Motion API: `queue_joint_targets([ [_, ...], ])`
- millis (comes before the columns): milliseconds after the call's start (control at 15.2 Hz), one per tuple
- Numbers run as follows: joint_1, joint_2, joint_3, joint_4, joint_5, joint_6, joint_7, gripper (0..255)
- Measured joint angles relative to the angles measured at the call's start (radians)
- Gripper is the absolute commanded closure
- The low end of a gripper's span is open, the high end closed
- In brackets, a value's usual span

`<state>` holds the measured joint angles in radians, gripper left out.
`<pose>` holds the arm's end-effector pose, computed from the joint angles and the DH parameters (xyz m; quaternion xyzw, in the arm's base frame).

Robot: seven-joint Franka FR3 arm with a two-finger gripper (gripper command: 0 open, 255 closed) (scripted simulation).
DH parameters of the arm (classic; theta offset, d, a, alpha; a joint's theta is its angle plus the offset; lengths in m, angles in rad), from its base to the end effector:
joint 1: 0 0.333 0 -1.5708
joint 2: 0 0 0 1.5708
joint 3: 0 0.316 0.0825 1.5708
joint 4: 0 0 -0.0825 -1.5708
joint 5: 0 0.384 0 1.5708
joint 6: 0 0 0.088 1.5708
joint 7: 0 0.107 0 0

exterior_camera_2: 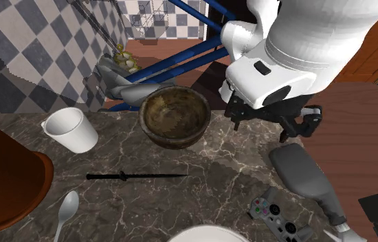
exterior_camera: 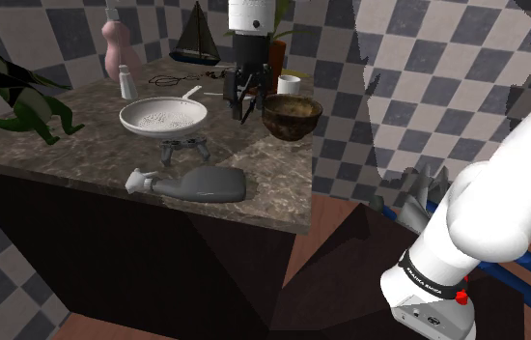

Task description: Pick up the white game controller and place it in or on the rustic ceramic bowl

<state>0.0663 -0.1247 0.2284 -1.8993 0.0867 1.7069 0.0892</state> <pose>0.4905 0.1627 0.5455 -0.9946 -0.0938 0.0401 0.0214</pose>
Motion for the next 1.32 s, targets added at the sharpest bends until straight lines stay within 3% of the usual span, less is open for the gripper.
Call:
queue_joint_targets([
  [660,0.078,0.368,0.064,0.353,-0.124,0.006,0.07,0],
  [1320,0.08,0.378,0.064,0.272,-0.129,0.098,0.073,0],
])
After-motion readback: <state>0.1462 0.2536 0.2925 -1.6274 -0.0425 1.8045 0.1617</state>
